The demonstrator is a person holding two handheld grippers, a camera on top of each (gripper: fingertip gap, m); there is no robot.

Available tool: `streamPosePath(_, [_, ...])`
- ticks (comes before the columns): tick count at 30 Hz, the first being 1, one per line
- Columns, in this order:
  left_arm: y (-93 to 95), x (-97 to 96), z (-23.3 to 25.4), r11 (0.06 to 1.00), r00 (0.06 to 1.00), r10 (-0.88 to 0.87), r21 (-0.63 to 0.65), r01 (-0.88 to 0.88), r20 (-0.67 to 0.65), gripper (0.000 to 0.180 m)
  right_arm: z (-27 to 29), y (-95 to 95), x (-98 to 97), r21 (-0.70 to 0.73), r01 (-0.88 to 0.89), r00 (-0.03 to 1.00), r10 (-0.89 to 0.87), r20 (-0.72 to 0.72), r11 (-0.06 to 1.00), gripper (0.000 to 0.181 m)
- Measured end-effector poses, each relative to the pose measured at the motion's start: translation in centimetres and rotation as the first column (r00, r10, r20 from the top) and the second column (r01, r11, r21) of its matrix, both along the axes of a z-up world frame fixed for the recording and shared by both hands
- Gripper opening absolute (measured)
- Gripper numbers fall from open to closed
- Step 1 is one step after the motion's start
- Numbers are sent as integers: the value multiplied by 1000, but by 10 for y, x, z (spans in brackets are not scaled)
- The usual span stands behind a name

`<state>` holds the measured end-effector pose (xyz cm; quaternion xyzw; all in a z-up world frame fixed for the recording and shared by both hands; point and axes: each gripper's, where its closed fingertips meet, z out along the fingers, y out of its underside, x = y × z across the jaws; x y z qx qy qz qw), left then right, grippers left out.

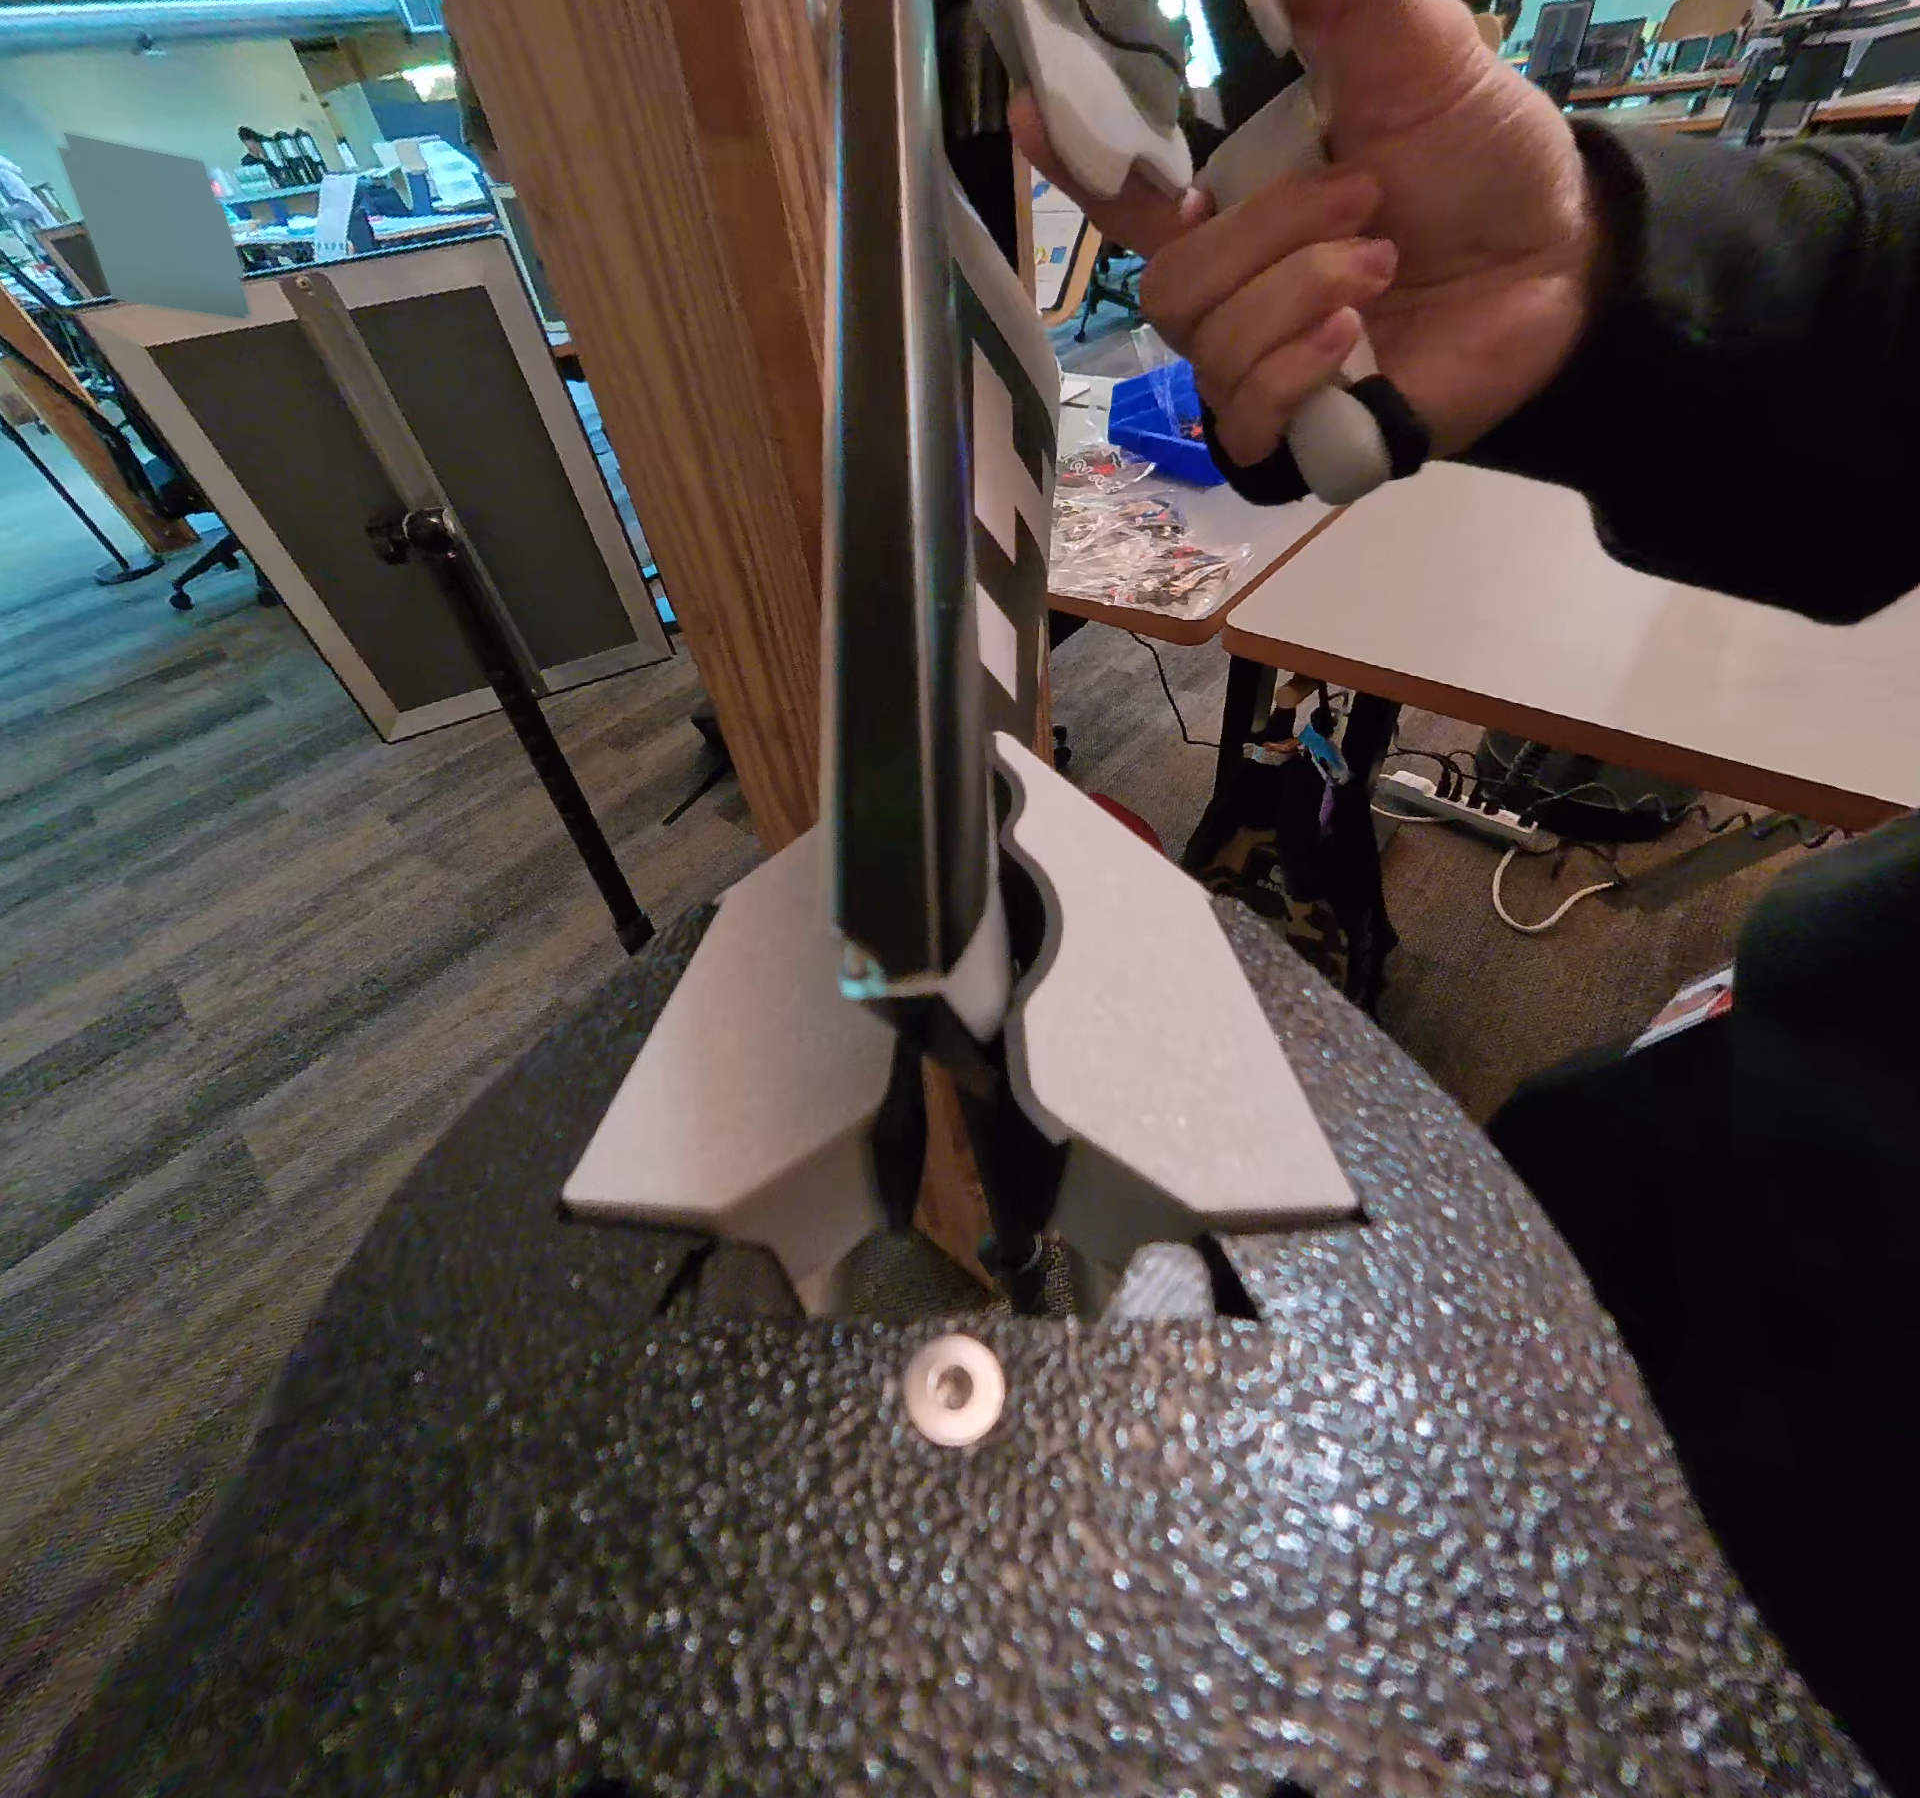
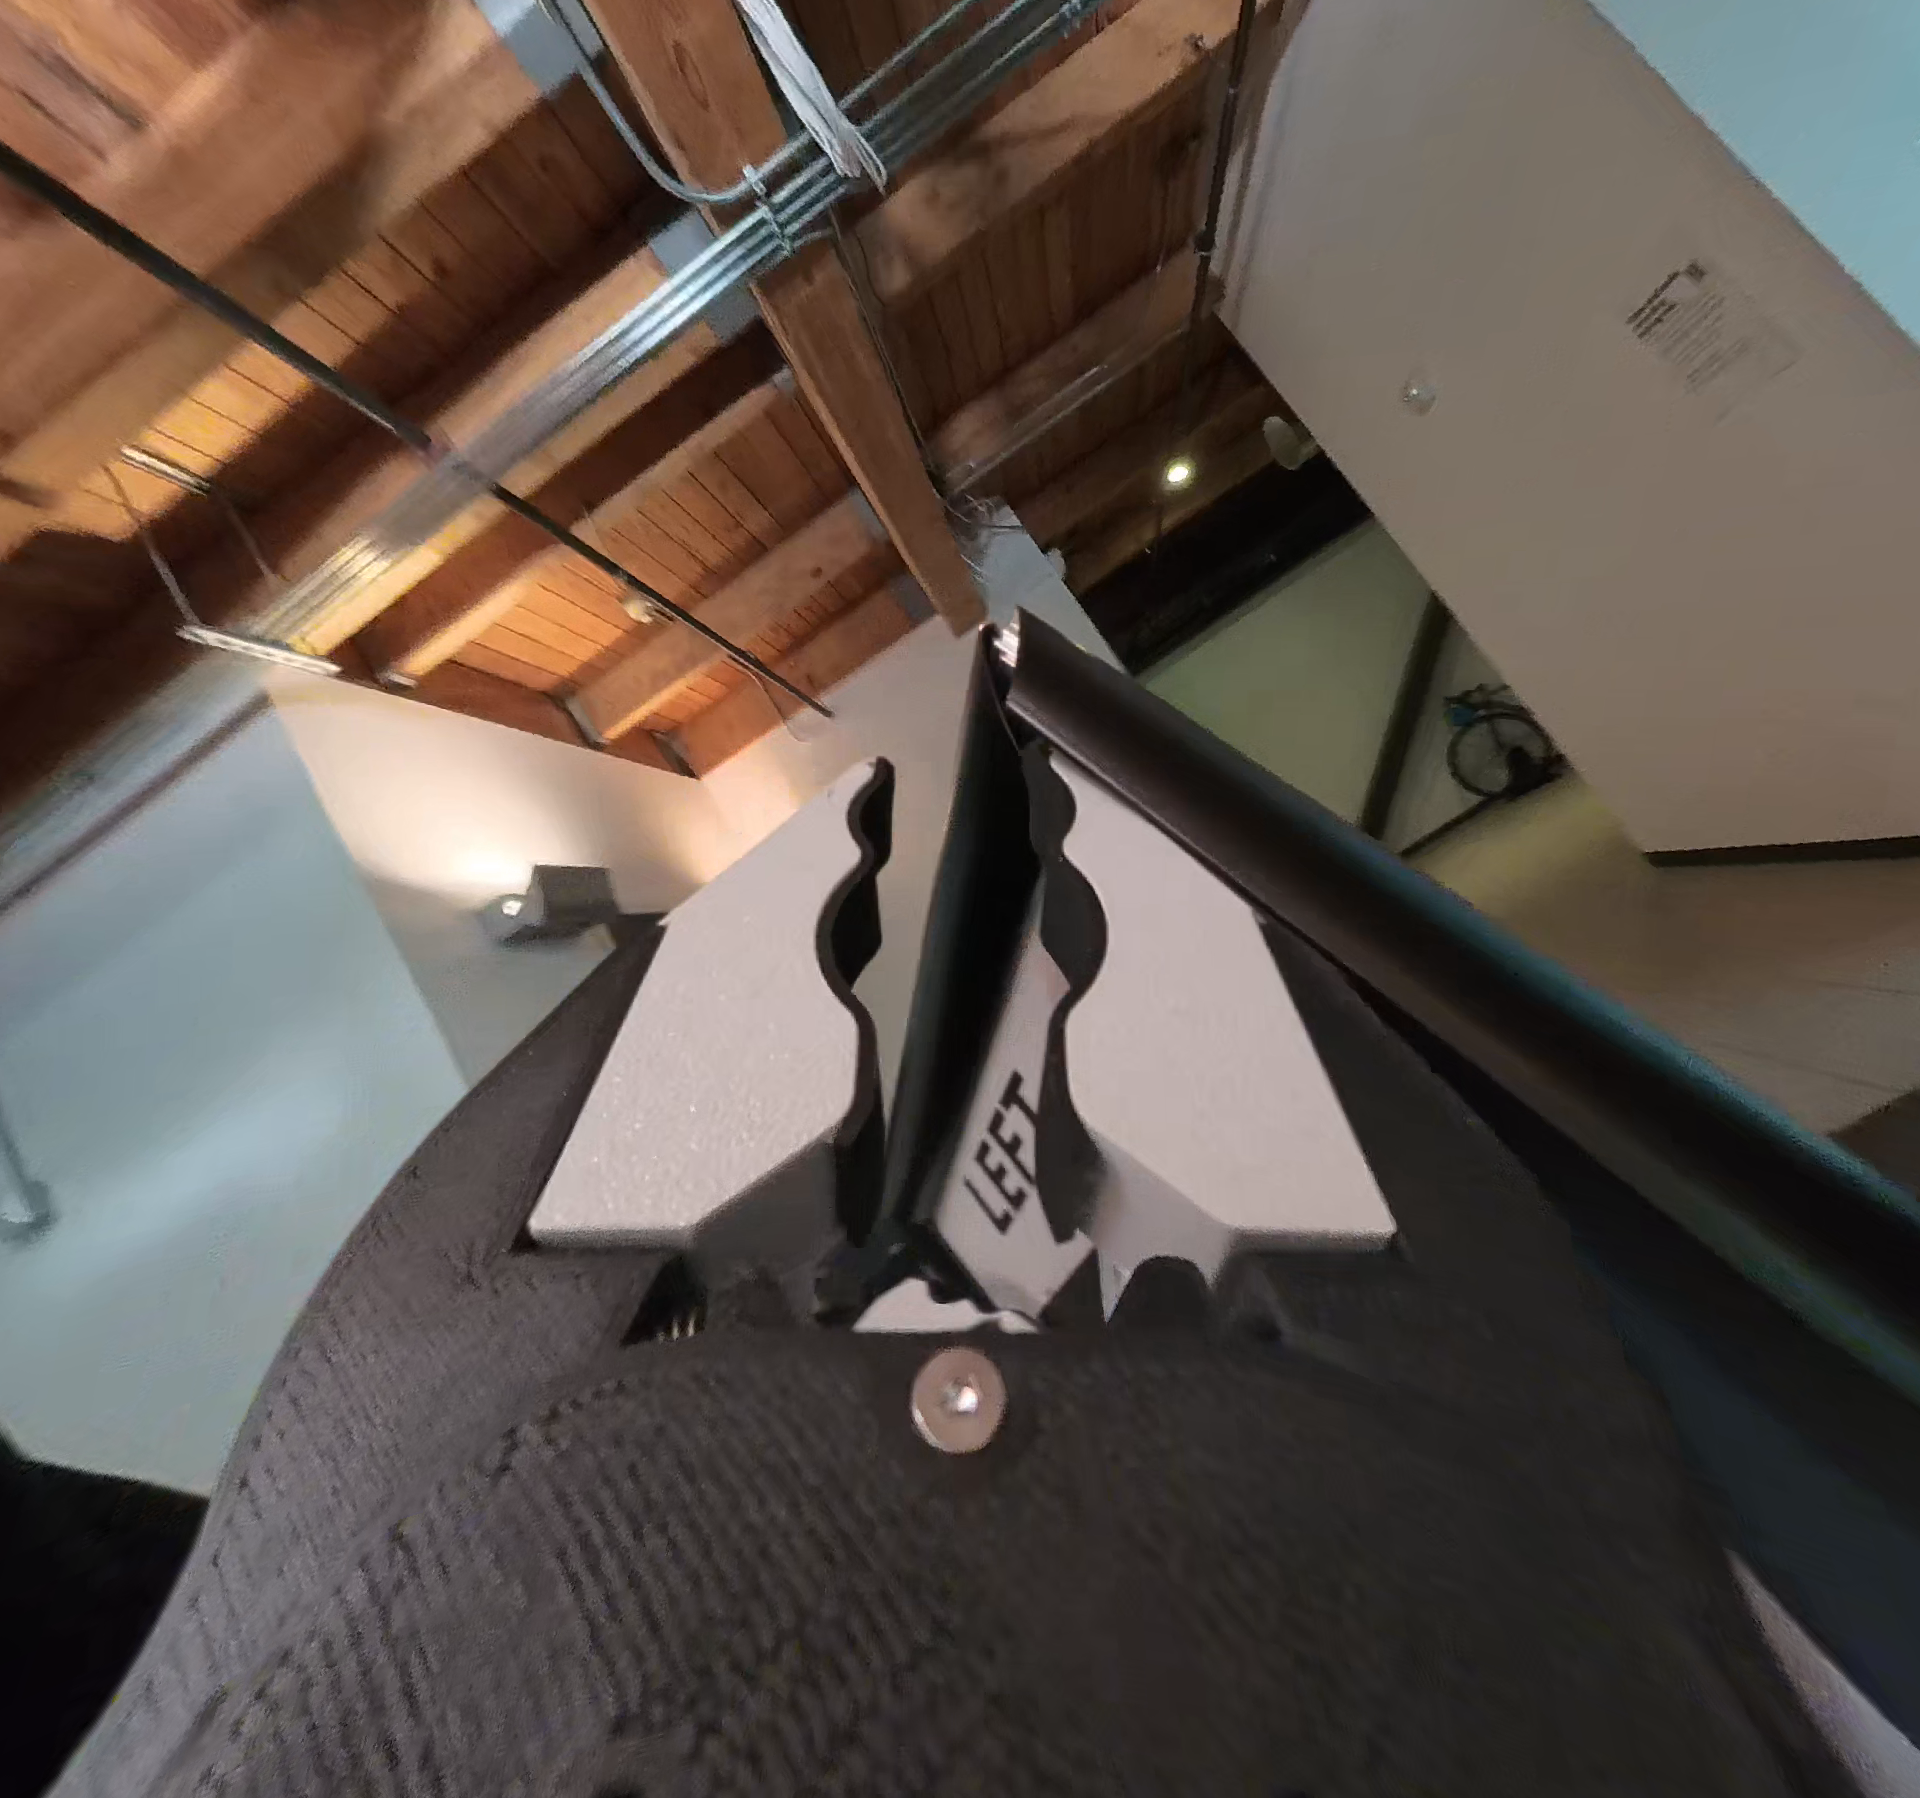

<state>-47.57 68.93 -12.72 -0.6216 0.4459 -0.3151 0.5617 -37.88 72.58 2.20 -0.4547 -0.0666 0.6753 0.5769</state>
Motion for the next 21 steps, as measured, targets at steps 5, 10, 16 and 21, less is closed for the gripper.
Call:
streamPosePath(5, [5, 8, 3, 1000, 1000, -27, -2, 27, -3, 4, 0, 9, 10, 70, 143, 990, -144, 11, 987, 19])
streamPosePath(10, [6, 9, 4, 999, 999, -44, -5, 44, -8, 5, 2, 12, 17, 94, 285, 956, -289, 39, 954, 11])
streamPosePath(16, [5, -3, 4, 1000, 999, -15, -24, 16, 45, 3, 6, -6, 15, 207, 390, 881, -428, 198, 897, 22])
streamPosePath(21, [1, -8, 4, 1000, 999, -15, -21, 16, 47, 3, 14, -7, 8, 277, 351, 838, -432, 333, 894, 23])
